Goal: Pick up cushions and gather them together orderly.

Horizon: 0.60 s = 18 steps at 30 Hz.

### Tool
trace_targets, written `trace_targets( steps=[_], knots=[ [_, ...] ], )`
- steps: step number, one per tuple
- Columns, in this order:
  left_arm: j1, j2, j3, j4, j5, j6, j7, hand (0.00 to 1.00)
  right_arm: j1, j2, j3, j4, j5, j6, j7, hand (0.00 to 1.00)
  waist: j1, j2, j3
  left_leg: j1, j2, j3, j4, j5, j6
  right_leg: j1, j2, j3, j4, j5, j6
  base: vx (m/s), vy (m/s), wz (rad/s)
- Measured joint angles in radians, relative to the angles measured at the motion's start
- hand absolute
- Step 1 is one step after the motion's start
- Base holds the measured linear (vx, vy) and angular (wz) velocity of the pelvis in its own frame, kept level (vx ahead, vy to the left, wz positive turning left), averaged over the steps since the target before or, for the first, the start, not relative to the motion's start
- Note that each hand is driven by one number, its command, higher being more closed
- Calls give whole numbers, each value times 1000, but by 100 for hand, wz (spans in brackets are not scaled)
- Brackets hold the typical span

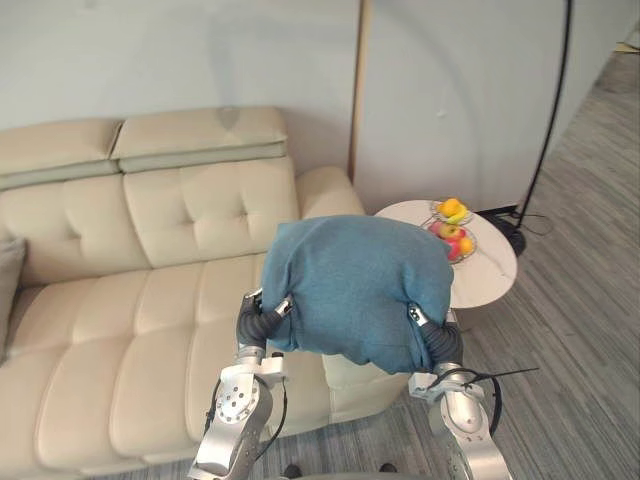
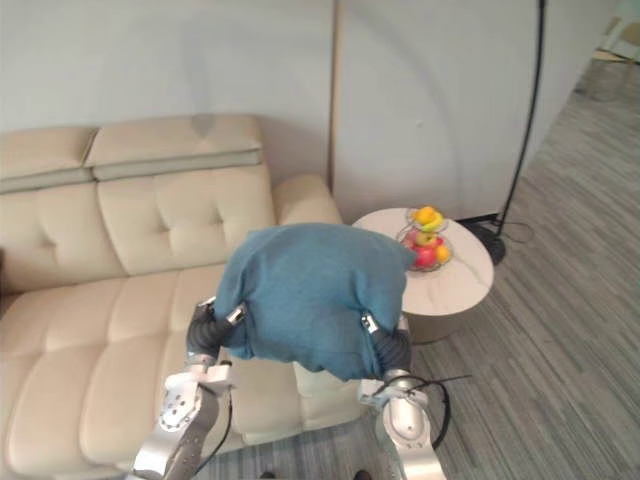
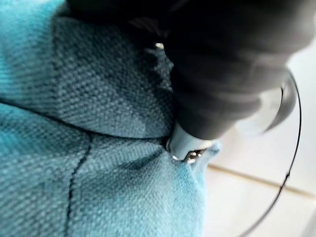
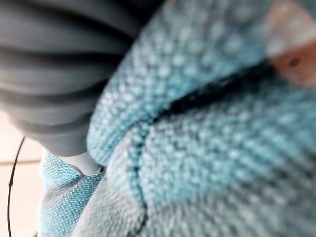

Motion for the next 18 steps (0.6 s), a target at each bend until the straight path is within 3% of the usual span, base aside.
trace_targets(
  steps=[2, 3, 4, 5, 6, 7, 10, 13, 14, 15, 16, 17, 18],
  knots=[
    [-23, -5, -7, 8, -16, -1, 1, 100, -45, -21, -10, 6, -18, 0, -27, 100, -1, 8, 4, -46, 43, 90, 33, -25, 15, -15, -21, -74, 19, -3, -4, -40, 44, 94],
    [-40, -12, -16, 20, -19, -4, 2, 100, -80, -39, -21, 26, -33, 1, -45, 100, 0, 2, 8, -58, 84, 207, 90, -49, 56, -16, -51, -111, 28, -7, -10, -10, 128, 86],
    [-42, -15, -24, 27, -21, -5, 2, 100, -99, -41, -31, 40, -36, 2, -52, 100, 0, 1, 9, -53, 116, 281, 127, -59, 71, -13, -72, -124, 33, -8, -8, -3, 151, 75],
    [-42, -23, -33, 31, -25, -5, 2, 100, -112, -42, -44, 56, -37, 2, -56, 100, -5, 8, 6, -37, 150, 332, 151, -62, 64, -2, -86, -138, 33, -5, 3, 7, 171, 47],
    [-42, -32, -39, 34, -26, -6, 2, 100, -113, -48, -51, 61, -37, 2, -59, 100, -4, 25, -3, -16, 174, 352, 149, -59, 51, 5, -88, -149, 31, -1, 13, 24, 242, 56],
    [-49, -47, -47, 51, -29, -14, 2, 100, -113, -64, -55, 76, -39, 1, -61, 100, -11, 52, -15, 8, 186, 344, 91, -12, -63, 17, -95, -167, 28, 7, 39, 32, 343, 63],
    [-84, -17, -62, 83, -33, -14, 0, 100, -113, -23, -89, 113, -65, 2, -59, 100, -24, 14, -21, 33, 61, 325, -23, 33, -17, 11, -194, -197, 43, 19, 60, 28, 315, 56],
    [-88, -17, -62, 128, -33, -13, -1, 100, -115, -2, -92, 174, -72, 9, -57, 100, -14, 4, -10, 29, 24, 323, 22, -11, 24, -31, -285, -202, 203, 18, 57, 36, 243, 18],
    [-88, -17, -61, 146, -34, -10, -1, 100, -114, 0, -91, 193, -72, 20, -54, 100, -13, 0, 2, 32, 19, 323, 42, -35, 38, -67, -327, -188, 308, 26, 44, 46, 289, -1],
    [-88, -16, -61, 154, -34, -9, -3, 100, -115, 0, -91, 206, -72, 25, -53, 100, -12, 4, 12, 40, 15, 326, 54, -47, 48, -98, -351, -170, 387, 44, -8, 38, 270, -11],
    [-83, -11, -61, 157, -34, -3, -7, 100, -114, 3, -91, 219, -72, 29, -51, 100, -14, 15, 30, 62, 12, 330, 56, -60, 64, -147, -364, -108, 478, 91, -90, 36, 288, -18],
    [-75, 3, -53, 157, -34, -3, -16, 100, -114, 14, -90, 226, -72, 34, -43, 100, -17, 6, 49, 78, 17, 322, 53, -69, 77, -197, -343, -19, 565, 48, -78, 36, 209, -13],
    [-67, 9, -44, 157, -34, -3, -22, 100, -113, 24, -89, 227, -73, 35, -35, 100, -20, 2, 61, 86, 21, 317, 49, -73, 84, -219, -296, 37, 613, -31, -37, 29, 156, 3]
  ],
)
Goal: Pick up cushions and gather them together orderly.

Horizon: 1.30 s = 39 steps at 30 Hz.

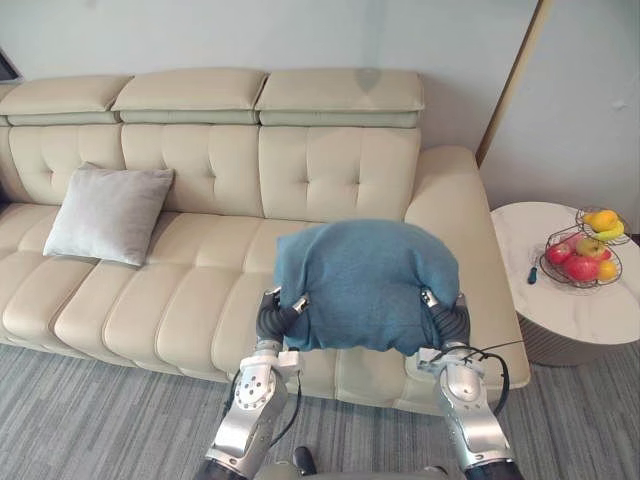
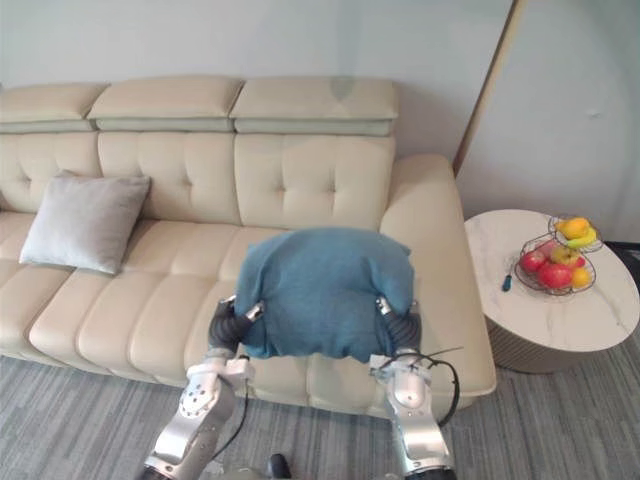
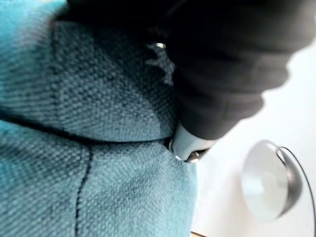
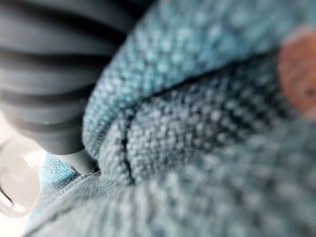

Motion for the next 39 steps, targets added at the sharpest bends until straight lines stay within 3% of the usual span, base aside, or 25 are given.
trace_targets(
  steps=[1, 2, 3, 6, 8, 9, 11, 13, 14, 16, 18, 19, 20, 22, 26, 29, 39],
  knots=[
    [2, 3, 3, 2, 0, 3, -4, 100, 0, 3, -2, 0, 0, 0, 9, 100, -6, -10, 6, 3, -3, -8, -12, 0, 6, -16, 65, 36, 15, -86, 31, 68, 95, 23],
    [3, 2, 3, 2, 0, 11, -13, 100, 0, 1, -4, 0, 0, 0, 16, 100, -11, -15, 7, 7, -16, -21, -35, 6, 15, -22, 141, 40, -13, -149, 38, 81, 83, 21],
    [4, 2, 2, 3, 0, 16, -19, 100, 0, -8, -4, 0, 0, 0, 19, 100, -11, -18, 7, 18, -27, -23, -56, 12, 14, -23, 176, 38, -41, -166, 36, 132, 108, 17],
    [4, 2, -8, 4, 0, 26, -37, 100, 3, -22, -13, -1, 0, 0, 21, 100, -24, -10, 11, 58, -76, -51, -101, 21, 2, -25, 295, 65, -214, -165, 41, 167, 54, 36],
    [4, 2, -19, 4, 1, 27, -48, 100, 20, -21, -26, -8, 0, 0, 21, 100, -40, -25, 9, 68, -114, -95, -89, 10, 5, -9, 321, 149, -300, -114, -18, 240, -55, 85],
    [5, -12, -33, 16, 2, 28, -51, 100, 35, -32, -39, -13, 0, -1, 21, 100, -45, -11, 8, 61, -109, -125, -44, -28, -3, 8, 324, 144, -305, -103, -49, 363, -93, 83],
    [10, -21, -36, 19, 2, 29, -52, 100, 56, -40, -38, -34, 0, 0, 22, 100, -31, 14, 0, 11, -63, -152, 84, -92, -27, 57, 351, 99, -349, -111, -47, 349, -92, 54],
    [13, -22, -33, 20, 1, 33, -52, 100, 85, -32, -37, -107, 1, 12, 22, 100, 1, 15, 4, -64, 16, -110, 328, -148, -52, 135, 397, 93, -416, -106, -55, 286, -95, 16],
    [26, -22, -33, 19, 1, 33, -52, 100, 102, -31, -33, -149, 0, 12, 22, 100, 20, 12, 7, -94, 65, -74, 454, -175, -44, 183, 415, 111, -436, -110, -62, 258, -52, -16],
    [51, -32, -33, 17, 1, 33, -55, 100, 104, -26, -28, -200, 0, 10, 23, 100, 37, 3, -3, -108, 115, -78, 483, -193, -33, 215, 418, 137, -452, -116, -68, 212, 44, -51],
    [51, -52, -32, 5, 2, 33, -56, 100, 98, -26, -29, -243, -1, 3, 21, 100, 48, 6, -5, -128, 148, -119, 380, -189, -36, 212, 415, 170, -466, -115, -66, 164, 141, -54],
    [49, -58, -32, -3, 2, 33, -56, 100, 99, -25, -32, -254, -1, 3, 18, 100, 47, 12, -8, -118, 154, -170, 267, -151, -40, 212, 415, 184, -465, -116, -49, 122, 246, -34],
    [48, -59, -31, -7, 3, 33, -56, 100, 99, -23, -37, -252, -1, 2, 18, 100, 48, 14, -10, -91, 149, -219, 195, -67, -132, 216, 414, 203, -462, -122, -24, 155, 285, -34],
    [48, -54, -31, -17, 3, 33, -54, 100, 105, -1, -38, -253, -1, 2, 16, 100, 41, -15, -23, -64, 98, -218, 158, -54, -127, 215, 374, 225, -470, -118, 8, 114, 199, -11],
    [85, -42, -32, -47, 22, 33, -52, 100, 125, 30, -36, -252, -3, 4, 21, 100, 51, -19, -25, -3, 40, -207, 136, -55, -125, 253, 319, 267, -499, -106, 36, 51, 187, -17],
    [114, -36, -32, -88, 31, 33, -52, 100, 141, 35, -36, -252, -3, 4, 22, 100, 56, -25, -34, 26, 25, -198, 84, -60, -99, 248, 310, 283, -499, -112, 51, 3, 49, -15],
    [99, -20, -37, -86, 83, 40, -40, 100, 116, 20, -36, -173, -85, 3, 9, 100, 36, -53, -67, -2, -5, -186, 12, -33, -87, 204, 304, 327, -591, -55, 72, 18, 4, -13]
  ],
)
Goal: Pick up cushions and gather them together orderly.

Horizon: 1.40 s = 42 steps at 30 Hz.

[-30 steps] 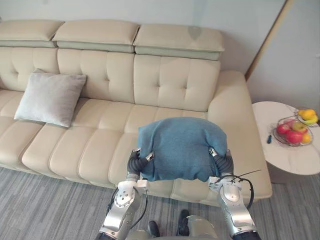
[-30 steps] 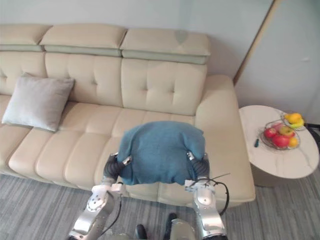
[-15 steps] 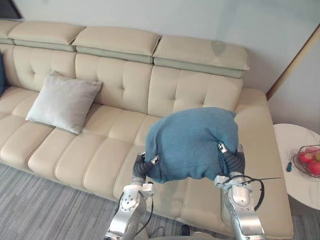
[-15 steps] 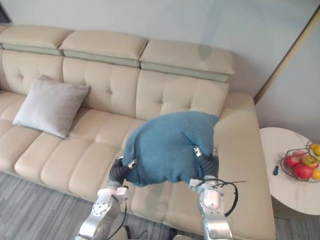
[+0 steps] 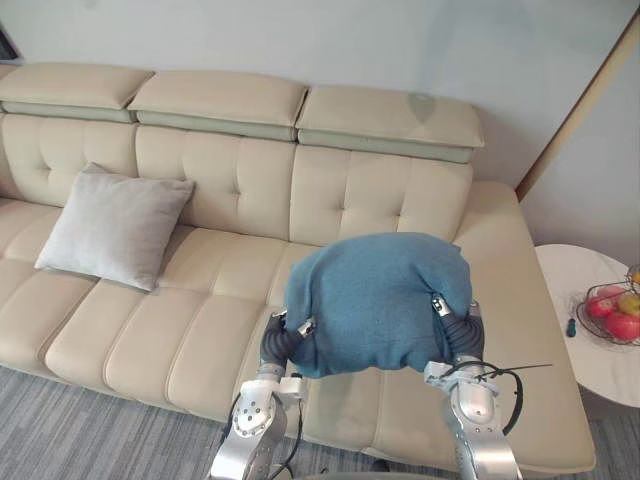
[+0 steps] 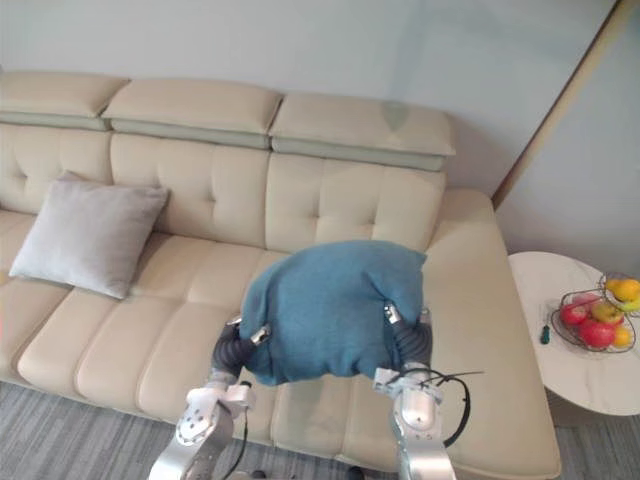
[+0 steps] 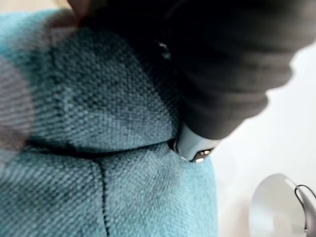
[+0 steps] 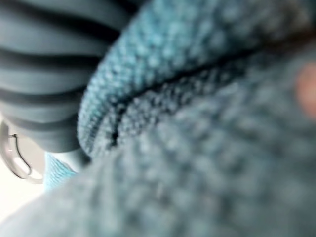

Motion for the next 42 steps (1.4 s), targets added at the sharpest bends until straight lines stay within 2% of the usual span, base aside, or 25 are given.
trace_targets(
  steps=[4, 12, 16, 19, 20, 21, 24, 26, 29, 31, 35, 38, 42],
  knots=[
    [-84, 35, 2, 9, 26, 1, 40, 100, -93, -38, 17, 74, -26, 9, -19, 100, 0, 0, 2, -48, -8, 1, -36, 32, 8, -46, -5, 7, -32, 38, -5, -3, -9, -5],
    [-311, 41, 37, 10, 37, -1, 156, 100, -358, -62, 41, 82, -53, 26, -105, 100, 15, -4, 12, -159, 2, 29, -55, 63, 9, -188, 2, 32, -28, 90, -18, -85, -12, -13],
    [-638, 111, 54, 105, 36, -9, 229, 100, -642, -124, 37, 150, -53, 27, -172, 100, 15, -9, 55, -277, 6, 29, -27, 87, 10, -294, 2, 42, -28, 130, -19, -143, 0, -2],
    [-934, 177, 75, 242, 36, -26, 266, 100, -921, -191, 34, 303, -52, 27, -217, 100, 8, -8, 131, -350, 3, 25, -26, 124, 12, -364, 3, 45, -32, 166, -22, -176, -30, 4],
    [-983, 190, 82, 269, 36, -32, 270, 100, -971, -198, 34, 335, -52, 27, -224, 100, 7, -8, 146, -364, 0, 24, -30, 132, 12, -379, 3, 45, -33, 172, -23, -144, -29, 7],
    [-1063, 212, 92, 323, 36, -46, 274, 0, -1054, -206, 33, 402, -51, 27, -231, 0, -1, -7, 170, -388, -4, 20, -41, 149, 12, -401, 2, 43, -41, 187, -22, -120, -29, 9],
    [-1253, 247, 103, 492, 36, -57, 276, 0, -1233, -223, 10, 569, -43, 30, -240, 0, -20, -4, 251, -417, -11, 1, -74, 192, 13, -436, 0, 36, -49, 212, -22, -101, -22, 16],
    [-1430, 258, 134, 679, 36, -56, 274, 0, -1411, -221, -53, 758, -24, 35, -257, 0, -34, -3, 318, -464, -16, -5, -102, 231, 15, -493, -4, 33, -51, 240, -22, -113, 2, 13],
    [-1556, 265, 143, 842, 37, -41, 264, 0, -1535, -215, -114, 918, 32, 46, -265, 0, -40, -4, 370, -533, -23, 2, -111, 255, 20, -567, -10, 45, -58, 274, -18, -92, 22, -2],
    [-1564, 256, 162, 894, 37, -33, 240, 0, -1539, -206, -121, 960, 71, 47, -262, 0, -45, -3, 376, -572, -20, 6, -111, 261, 23, -609, -9, 52, -58, 292, -14, -85, 29, -3],
    [-1530, 187, 266, 954, 36, 3, 203, 0, -1519, -174, -119, 974, 159, 57, -235, 0, -47, -5, 378, -649, -14, 15, -104, 269, 19, -688, -8, 68, -58, 298, -7, -58, 17, -2],
    [-1449, 125, 327, 954, 37, 19, 200, 0, -1453, -132, -117, 972, 168, 63, -223, 0, -46, -6, 380, -665, 4, 17, -91, 264, 13, -698, 4, 77, -57, 301, -3, -20, 2, -8],
    [-1346, 59, 375, 909, 66, 16, 202, 0, -1331, -81, -101, 875, 166, 61, -220, 0, -39, -6, 380, -668, 38, 10, -49, 241, -8, -686, 30, 83, -47, 302, -1, -17, -15, -10]
  ],
)
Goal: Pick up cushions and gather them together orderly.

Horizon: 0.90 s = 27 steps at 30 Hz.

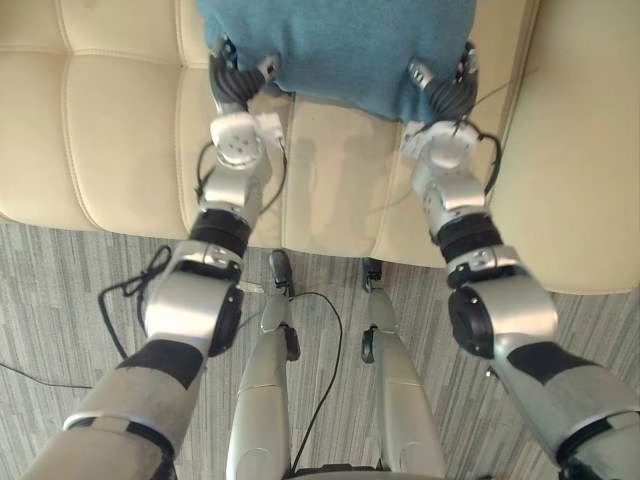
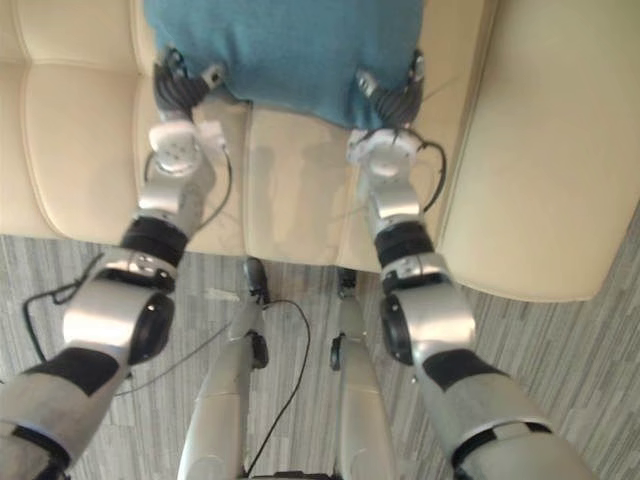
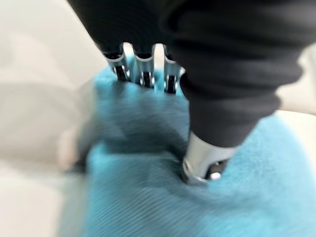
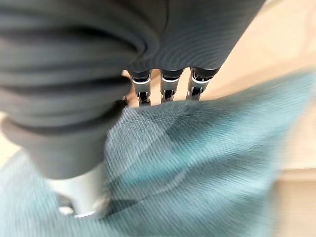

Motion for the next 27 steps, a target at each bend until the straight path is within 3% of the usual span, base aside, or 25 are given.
trace_targets(
  steps=[9, 16, 23, 27],
  knots=[
    [128, 16, -3, -108, 31, 1, -20, 0, 195, 12, 26, -195, -44, -13, 29, 0, 17, 0, 0, 33, 41, -22, 17, 5, -33, 49, 37, -12, 10, -40, -19, -49, -51, 2],
    [345, 90, -15, -352, 6, -18, -61, 0, 493, -74, -9, -578, -46, -44, 68, 0, 29, 0, -1, 181, 43, -18, -29, 11, -40, 177, 41, -28, 11, -72, -36, -11, -52, 2],
    [749, -23, 4, -499, -14, -38, -118, 0, 905, -48, -59, -749, -48, -73, 156, 0, 49, 1, -35, 342, 47, -16, -26, -38, -43, 309, 43, -45, 89, -169, -37, 62, -34, 4],
    [1041, -121, 13, -494, -13, -35, -186, 0, 1146, 40, -63, -717, -62, -83, 254, 0, 56, 2, -132, 435, 47, -15, -30, -72, -43, 390, 42, -53, 113, -224, -38, 111, -16, 2]
  ],
)
